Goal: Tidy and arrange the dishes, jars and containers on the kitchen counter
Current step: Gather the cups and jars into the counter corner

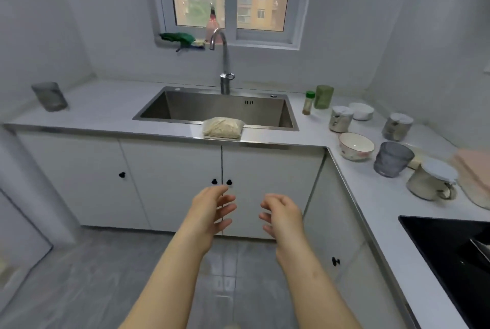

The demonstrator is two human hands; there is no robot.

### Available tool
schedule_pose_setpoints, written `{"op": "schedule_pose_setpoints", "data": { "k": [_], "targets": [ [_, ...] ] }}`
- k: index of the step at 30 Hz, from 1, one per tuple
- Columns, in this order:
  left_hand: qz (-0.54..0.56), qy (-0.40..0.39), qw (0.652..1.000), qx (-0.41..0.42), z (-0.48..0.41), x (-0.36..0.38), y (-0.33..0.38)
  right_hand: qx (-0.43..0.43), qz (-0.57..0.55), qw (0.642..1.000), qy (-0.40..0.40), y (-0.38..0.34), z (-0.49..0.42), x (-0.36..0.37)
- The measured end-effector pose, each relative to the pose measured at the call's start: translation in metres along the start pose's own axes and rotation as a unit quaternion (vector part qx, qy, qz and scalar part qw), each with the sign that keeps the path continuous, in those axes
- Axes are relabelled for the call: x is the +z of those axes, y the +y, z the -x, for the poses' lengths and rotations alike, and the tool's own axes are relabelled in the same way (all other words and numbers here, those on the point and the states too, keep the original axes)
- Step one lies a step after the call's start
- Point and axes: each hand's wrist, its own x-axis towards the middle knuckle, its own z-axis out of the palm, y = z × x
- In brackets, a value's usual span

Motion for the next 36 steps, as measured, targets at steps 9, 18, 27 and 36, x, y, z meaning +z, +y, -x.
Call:
{"op": "schedule_pose_setpoints", "data": {
  "k": [9, 18, 27, 36],
  "targets": [
    [0.004, 0.059, 0.997, 0.045, -0.136, -0.017, 0.092, -0.001, 0.024, 0.995, -0.102, -0.05, -0.14, 0.113],
    [0.052, 0.184, 0.98, 0.059, -0.235, -0.098, 0.158, 0.017, 0.075, 0.972, -0.222, -0.075, -0.223, 0.246],
    [0.1, 0.223, 0.968, 0.062, -0.32, -0.207, 0.221, 0.016, 0.102, 0.965, -0.242, -0.087, -0.276, 0.388],
    [0.086, 0.274, 0.955, 0.072, -0.381, -0.34, 0.3, 0.015, 0.117, 0.943, -0.311, -0.094, -0.282, 0.573]
  ]
}}
